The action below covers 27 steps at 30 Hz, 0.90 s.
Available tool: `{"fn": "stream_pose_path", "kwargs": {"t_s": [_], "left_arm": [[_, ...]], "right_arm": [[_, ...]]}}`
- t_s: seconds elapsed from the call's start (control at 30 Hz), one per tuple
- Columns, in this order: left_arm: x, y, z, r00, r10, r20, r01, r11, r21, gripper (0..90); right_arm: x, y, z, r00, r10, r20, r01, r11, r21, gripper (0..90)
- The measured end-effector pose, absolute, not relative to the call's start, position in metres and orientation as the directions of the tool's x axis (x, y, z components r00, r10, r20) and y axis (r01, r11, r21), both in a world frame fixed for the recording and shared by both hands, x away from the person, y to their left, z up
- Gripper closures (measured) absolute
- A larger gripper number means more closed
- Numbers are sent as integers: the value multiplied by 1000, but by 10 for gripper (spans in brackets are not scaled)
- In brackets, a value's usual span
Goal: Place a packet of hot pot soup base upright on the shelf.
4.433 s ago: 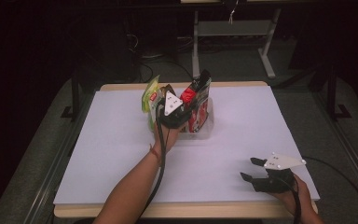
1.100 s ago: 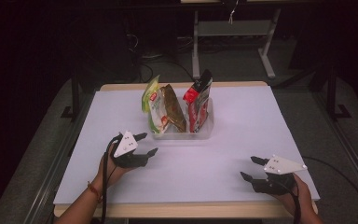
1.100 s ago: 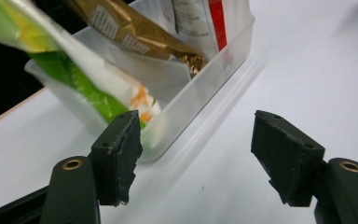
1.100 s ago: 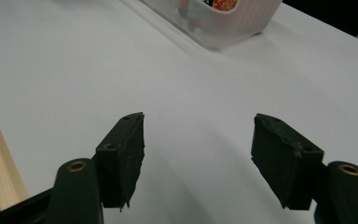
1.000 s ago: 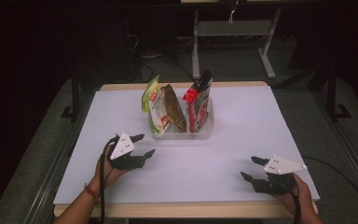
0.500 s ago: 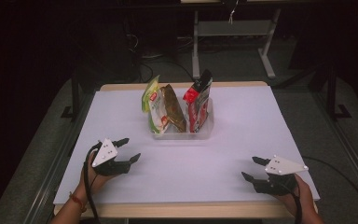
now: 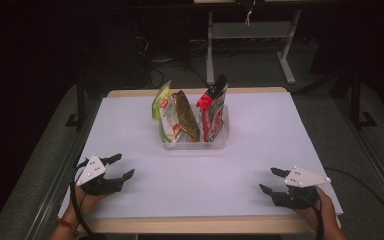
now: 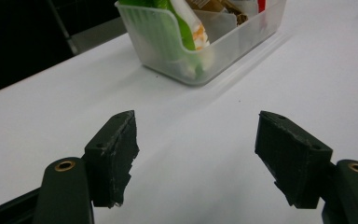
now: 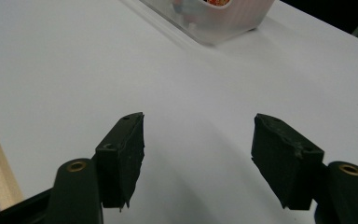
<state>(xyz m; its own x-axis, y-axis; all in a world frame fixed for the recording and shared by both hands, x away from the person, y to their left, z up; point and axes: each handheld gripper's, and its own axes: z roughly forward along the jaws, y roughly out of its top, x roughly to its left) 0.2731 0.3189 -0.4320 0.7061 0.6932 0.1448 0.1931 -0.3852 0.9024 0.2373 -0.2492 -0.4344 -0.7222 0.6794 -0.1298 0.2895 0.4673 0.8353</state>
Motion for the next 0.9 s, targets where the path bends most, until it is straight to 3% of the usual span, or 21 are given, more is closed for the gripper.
{"fn": "stream_pose_path", "kwargs": {"t_s": [0.57,0.9], "left_arm": [[262,345,-441,639,767,48,251,-267,930,260],[261,345,-439,591,806,37,257,-231,938,143]], "right_arm": [[240,-256,-435,-716,687,-124,292,457,840,330],[236,-256,-434,-720,681,-133,275,457,846,330]]}}
